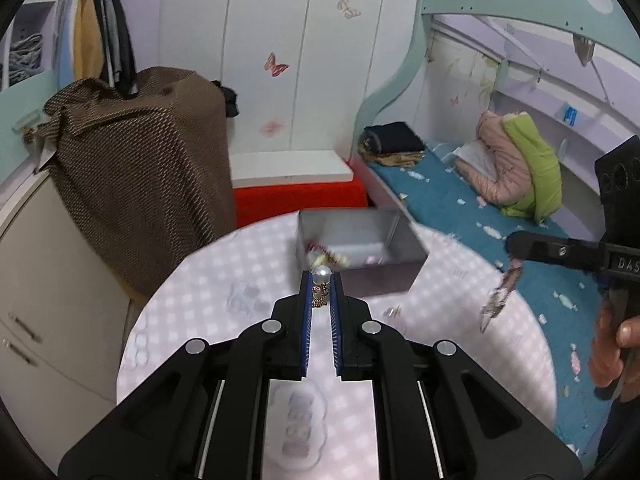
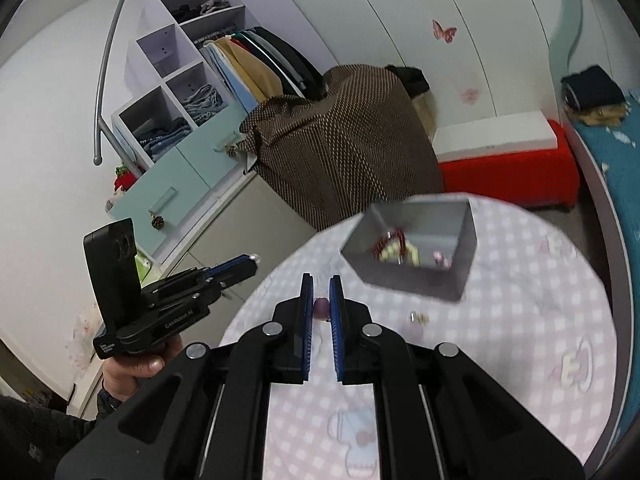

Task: Organize jewelry
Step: 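Carry the pearl charm and pink chain charm over the grey box with both tools, then open both tools to drop the charms into the grey box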

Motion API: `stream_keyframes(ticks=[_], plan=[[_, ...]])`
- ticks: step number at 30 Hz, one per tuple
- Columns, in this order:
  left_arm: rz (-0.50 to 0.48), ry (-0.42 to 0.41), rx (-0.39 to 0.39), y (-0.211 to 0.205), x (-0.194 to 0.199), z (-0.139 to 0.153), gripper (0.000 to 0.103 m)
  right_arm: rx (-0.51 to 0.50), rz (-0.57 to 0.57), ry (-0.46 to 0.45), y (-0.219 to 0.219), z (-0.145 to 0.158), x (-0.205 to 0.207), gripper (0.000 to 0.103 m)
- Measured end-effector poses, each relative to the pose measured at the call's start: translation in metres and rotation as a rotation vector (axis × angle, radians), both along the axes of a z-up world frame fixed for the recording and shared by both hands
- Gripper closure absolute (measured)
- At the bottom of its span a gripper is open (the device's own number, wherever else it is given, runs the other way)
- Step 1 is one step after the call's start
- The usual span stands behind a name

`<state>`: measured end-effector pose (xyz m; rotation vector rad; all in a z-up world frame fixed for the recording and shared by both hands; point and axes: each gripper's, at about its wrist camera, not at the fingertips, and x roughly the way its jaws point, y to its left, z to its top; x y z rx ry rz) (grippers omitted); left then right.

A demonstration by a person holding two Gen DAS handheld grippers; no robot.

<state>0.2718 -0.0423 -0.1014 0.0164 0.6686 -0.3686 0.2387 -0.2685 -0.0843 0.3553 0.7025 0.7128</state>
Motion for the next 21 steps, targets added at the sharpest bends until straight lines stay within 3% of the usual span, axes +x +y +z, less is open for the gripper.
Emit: stream_keyframes(ticks=[9, 15, 21], plan=[[-0.068, 0.044, -0.047, -0.028, 0.076, 0.034, 0.094, -0.073, -0.050, -0.037, 0.025, 0.039, 0.058, 0.096], [-0.082, 0.123, -0.016, -0.053, 0.120, 0.019, 0.094, -0.147, -0.105, 0.044, 0.034, 0.018, 0.104, 0.096], [-0.097, 0.177, 0.004, -0.069, 0.138, -0.004, 0.094, -0.226, -0.150, 0.112, 0.039, -0.008, 0.123, 0.096]])
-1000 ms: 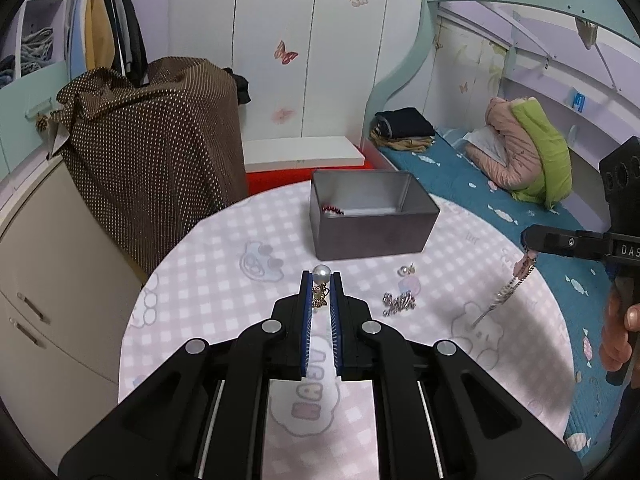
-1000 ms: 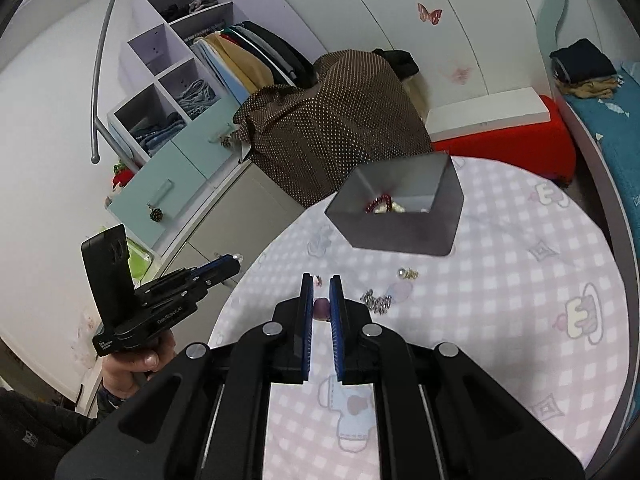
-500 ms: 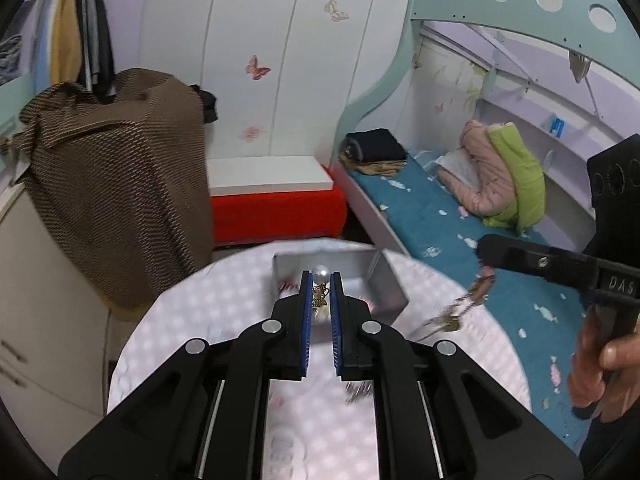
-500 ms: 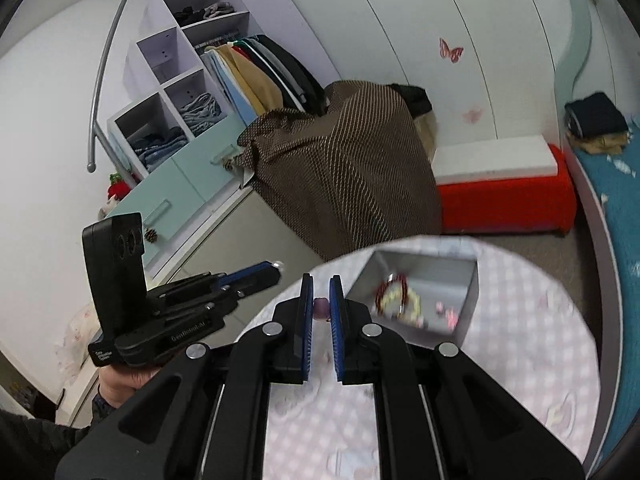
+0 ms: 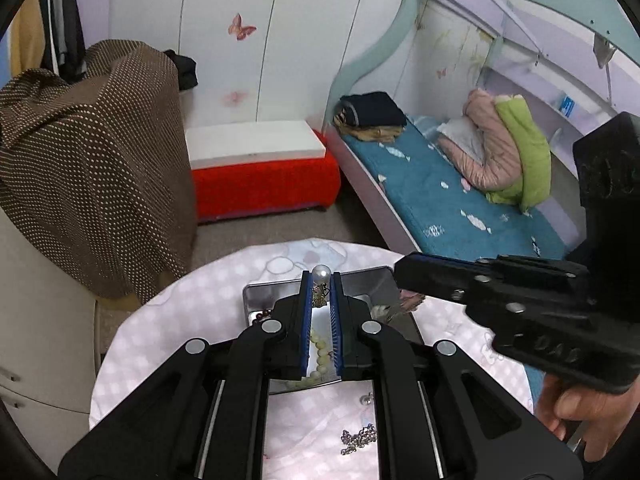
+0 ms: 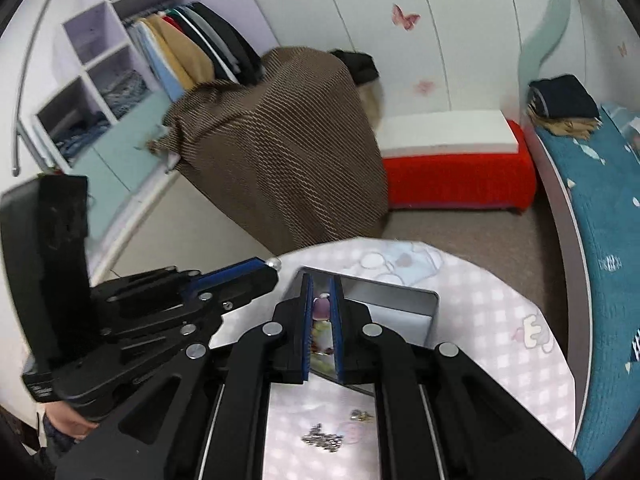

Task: Organize jewelry
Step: 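Open both tools to drop the charms into the grey box, then pull both tools back from the box toward the remaining jewelry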

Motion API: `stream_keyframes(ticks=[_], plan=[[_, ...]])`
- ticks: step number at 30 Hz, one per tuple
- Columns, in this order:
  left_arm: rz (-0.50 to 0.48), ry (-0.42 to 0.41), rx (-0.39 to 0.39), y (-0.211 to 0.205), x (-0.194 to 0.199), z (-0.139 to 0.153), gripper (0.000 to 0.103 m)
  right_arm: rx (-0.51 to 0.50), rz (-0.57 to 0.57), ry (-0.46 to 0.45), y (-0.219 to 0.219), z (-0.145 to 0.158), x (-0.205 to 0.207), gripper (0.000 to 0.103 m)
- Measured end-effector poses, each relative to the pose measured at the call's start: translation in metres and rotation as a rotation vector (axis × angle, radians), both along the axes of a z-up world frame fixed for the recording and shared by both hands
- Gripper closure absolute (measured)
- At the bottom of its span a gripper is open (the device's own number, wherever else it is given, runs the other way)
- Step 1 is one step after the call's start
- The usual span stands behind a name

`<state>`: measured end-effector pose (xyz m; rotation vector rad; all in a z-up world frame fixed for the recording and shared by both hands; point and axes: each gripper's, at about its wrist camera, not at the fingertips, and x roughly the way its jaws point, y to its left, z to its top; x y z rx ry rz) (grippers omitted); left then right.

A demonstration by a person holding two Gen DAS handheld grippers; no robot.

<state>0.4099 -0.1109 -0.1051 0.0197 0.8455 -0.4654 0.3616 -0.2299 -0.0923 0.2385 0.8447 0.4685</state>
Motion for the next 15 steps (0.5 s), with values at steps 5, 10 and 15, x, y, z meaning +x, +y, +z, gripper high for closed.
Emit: stream_keyframes(ticks=[5, 10, 15], plan=[[0.026, -0.001, 0.032, 0.000, 0.003, -0.008, 0.040, -0.042, -0.046, 0.036, -0.004, -0.016, 0.004, 0.086], [0.077, -0.014, -0.014, 0.026, -0.001, -0.004, 0.011, -0.046, -0.130, 0.030, -0.018, -0.017, 0.001, 0.020], [0.121, -0.048, 0.009, 0.048, -0.015, 0.001, 0.011, -0.056, -0.164, -0.007, -0.026, -0.009, -0.015, 0.007]])
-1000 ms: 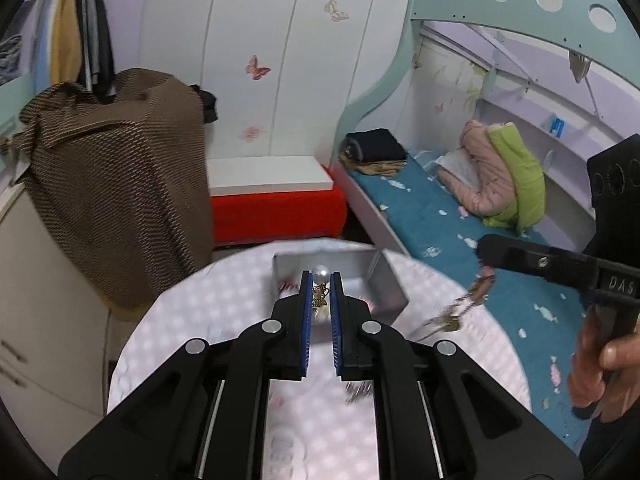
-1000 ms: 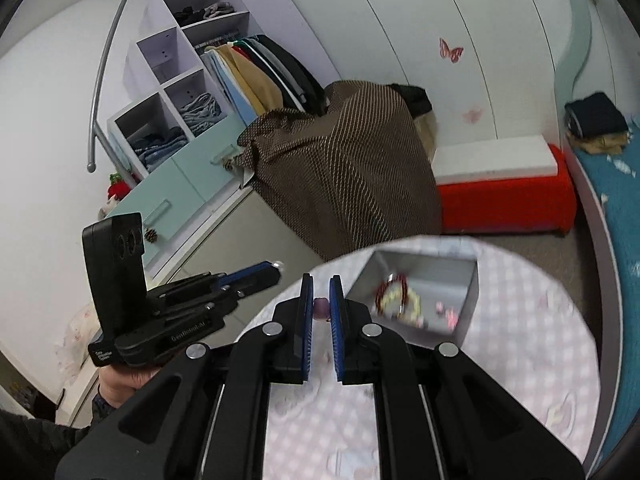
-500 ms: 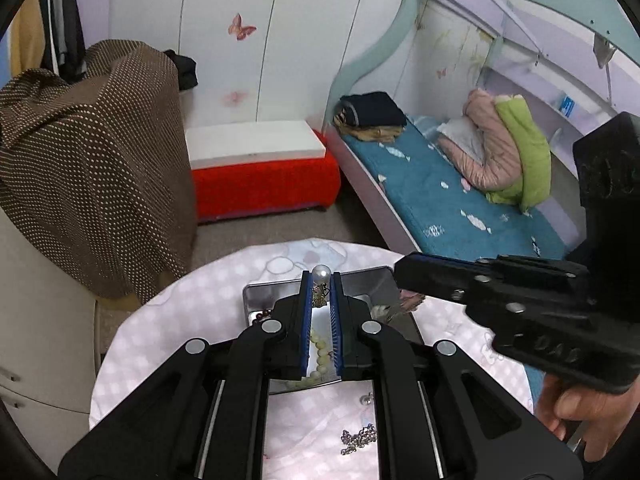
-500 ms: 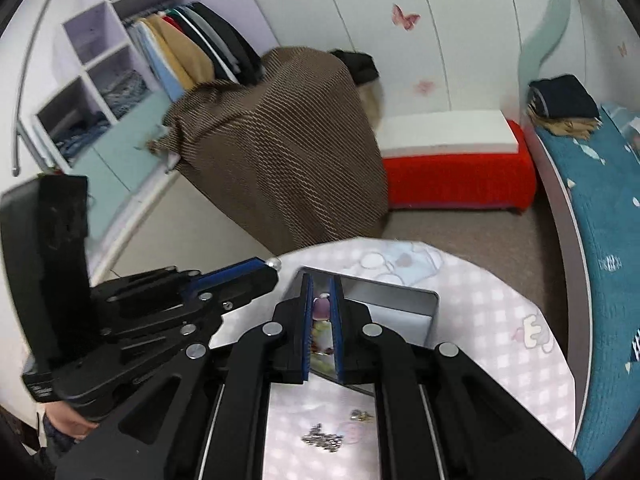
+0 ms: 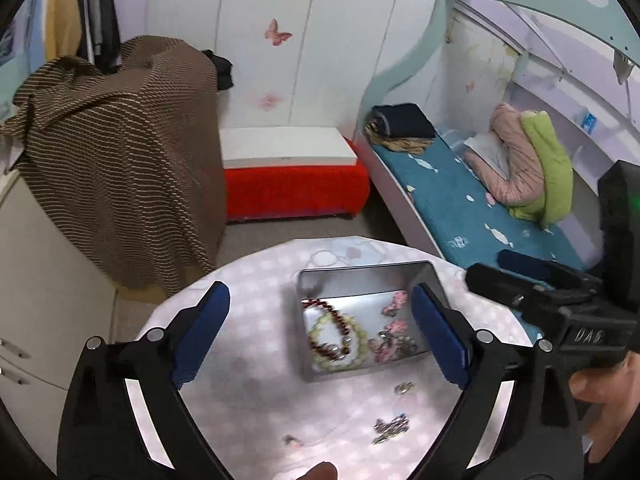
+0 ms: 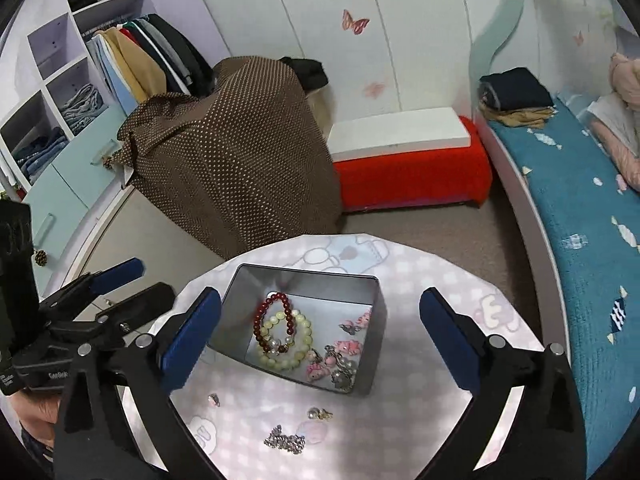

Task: Organize jewelry
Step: 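Pull both tools back from the box toward the remaining jewelry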

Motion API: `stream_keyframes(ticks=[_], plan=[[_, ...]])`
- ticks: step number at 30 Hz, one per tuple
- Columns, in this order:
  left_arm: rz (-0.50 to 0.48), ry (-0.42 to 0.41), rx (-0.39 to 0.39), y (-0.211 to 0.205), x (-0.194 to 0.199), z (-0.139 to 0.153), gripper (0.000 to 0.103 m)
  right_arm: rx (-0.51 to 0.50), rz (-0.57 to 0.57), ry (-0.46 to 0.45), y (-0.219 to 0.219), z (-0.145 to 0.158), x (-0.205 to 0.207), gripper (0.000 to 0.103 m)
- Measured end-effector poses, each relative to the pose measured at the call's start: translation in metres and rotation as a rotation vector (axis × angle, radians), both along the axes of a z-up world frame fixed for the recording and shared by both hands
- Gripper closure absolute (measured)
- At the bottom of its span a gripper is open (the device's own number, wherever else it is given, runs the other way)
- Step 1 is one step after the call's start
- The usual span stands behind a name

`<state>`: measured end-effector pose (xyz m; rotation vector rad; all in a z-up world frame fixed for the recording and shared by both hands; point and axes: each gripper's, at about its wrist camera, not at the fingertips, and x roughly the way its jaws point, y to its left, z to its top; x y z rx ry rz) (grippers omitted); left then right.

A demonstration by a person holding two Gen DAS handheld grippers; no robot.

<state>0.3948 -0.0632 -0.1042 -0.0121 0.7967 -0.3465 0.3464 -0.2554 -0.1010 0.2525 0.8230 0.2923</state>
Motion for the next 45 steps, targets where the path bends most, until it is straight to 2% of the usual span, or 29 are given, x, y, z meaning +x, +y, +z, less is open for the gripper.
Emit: stream_keyframes(ticks=[4, 11, 18, 26, 31, 38, 45], plan=[[0.034, -0.054, 0.010, 0.015, -0.026, 0.006, 0.009, -0.025, -0.042, -0.042, -0.001, 0.009, -0.015, 0.007], [0.070, -0.122, 0.068, 0.030, -0.073, 0.006, 0.009, -0.083, -0.051, -0.118, 0.007, 0.018, -0.056, 0.007], [0.110, -0.149, 0.111, 0.038, -0.108, -0.009, 0.009, -0.141, -0.067, -0.167, 0.010, 0.013, -0.097, 0.007], [0.156, -0.159, 0.116, 0.049, -0.138, -0.030, 0.009, -0.227, -0.108, -0.228, 0.020, 0.000, -0.137, 0.007], [0.164, -0.132, 0.137, 0.049, -0.145, -0.051, 0.009, -0.285, -0.110, -0.222, 0.032, -0.019, -0.147, 0.007], [0.172, -0.093, 0.183, 0.044, -0.137, -0.084, 0.009, -0.318, -0.080, -0.161, 0.047, -0.054, -0.146, 0.007], [0.148, -0.059, 0.221, 0.035, -0.120, -0.108, 0.009, -0.317, -0.054, -0.108, 0.051, -0.076, -0.134, 0.007]])
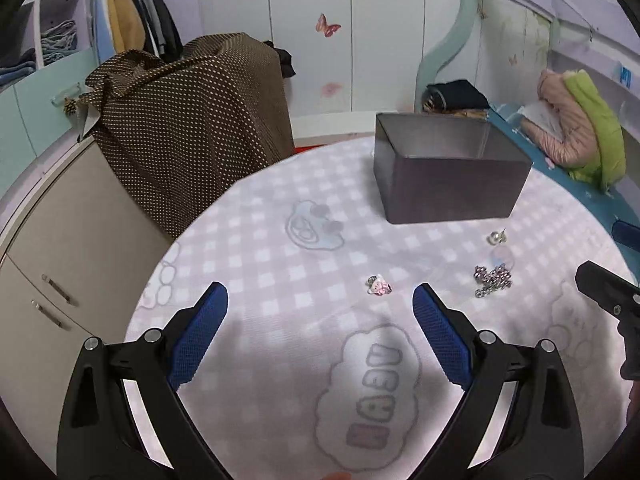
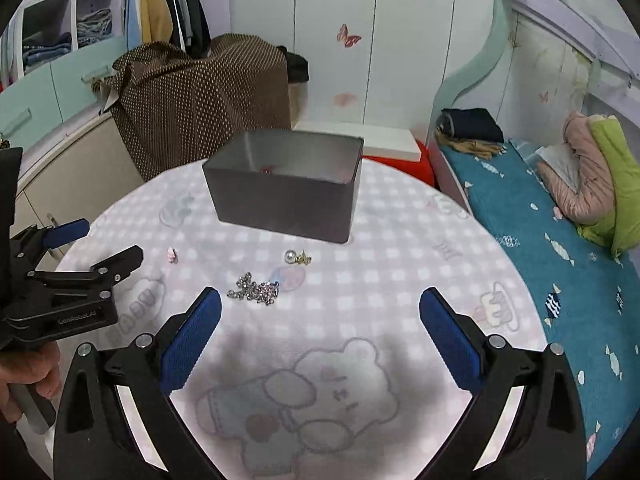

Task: Organize jewelry
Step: 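Pull both tools back from the box toward the remaining jewelry, then grasp the small pink charm with the left tool while the right tool grasps the silver chain cluster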

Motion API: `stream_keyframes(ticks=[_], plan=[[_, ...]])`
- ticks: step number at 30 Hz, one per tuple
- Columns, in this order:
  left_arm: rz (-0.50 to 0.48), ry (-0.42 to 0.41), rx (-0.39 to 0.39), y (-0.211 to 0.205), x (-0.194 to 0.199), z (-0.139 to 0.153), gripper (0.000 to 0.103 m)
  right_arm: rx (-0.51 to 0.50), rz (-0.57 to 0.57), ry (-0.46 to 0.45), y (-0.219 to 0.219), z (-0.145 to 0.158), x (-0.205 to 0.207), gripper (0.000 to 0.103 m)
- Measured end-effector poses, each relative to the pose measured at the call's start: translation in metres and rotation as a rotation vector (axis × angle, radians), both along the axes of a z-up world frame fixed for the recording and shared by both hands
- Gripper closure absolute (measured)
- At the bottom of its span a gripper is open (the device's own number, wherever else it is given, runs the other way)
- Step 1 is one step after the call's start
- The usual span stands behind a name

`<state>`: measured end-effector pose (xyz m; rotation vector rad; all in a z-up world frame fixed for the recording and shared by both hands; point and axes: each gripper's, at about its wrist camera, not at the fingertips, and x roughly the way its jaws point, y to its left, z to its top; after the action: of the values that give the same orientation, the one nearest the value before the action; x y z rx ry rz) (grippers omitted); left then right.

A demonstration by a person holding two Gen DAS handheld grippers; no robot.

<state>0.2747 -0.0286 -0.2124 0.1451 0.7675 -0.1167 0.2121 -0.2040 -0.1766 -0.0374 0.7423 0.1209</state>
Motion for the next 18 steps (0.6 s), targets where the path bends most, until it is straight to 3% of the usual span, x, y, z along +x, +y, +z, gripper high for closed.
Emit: stream_keyframes(ticks=[10, 11, 12, 14, 18], plan=[[-0.018, 0.074, 0.002, -0.007, 0.031, -0.023, 0.010, 0.025, 0.007, 0.044, -0.003, -0.013, 0.013, 0.007], [-0.021, 0.074, -0.003, -0.007, 0.032, -0.023, 0.017, 0.026, 0.009, 0.048, -0.003, -0.013, 0.014, 0.007], [-0.030, 0.085, -0.004, -0.008, 0.034, -0.025, 0.033, 0.027, 0.014, 0.054, -0.002, -0.014, 0.016, 0.007], [-0.048, 0.130, -0.020, -0.009, 0.039, -0.031, 0.048, 0.020, 0.024, 0.063, 0.001, -0.016, 0.019, 0.007], [-0.084, 0.131, -0.037, -0.010, 0.037, -0.031, 0.069, 0.011, 0.035, 0.076, 0.007, -0.020, 0.025, 0.007]])
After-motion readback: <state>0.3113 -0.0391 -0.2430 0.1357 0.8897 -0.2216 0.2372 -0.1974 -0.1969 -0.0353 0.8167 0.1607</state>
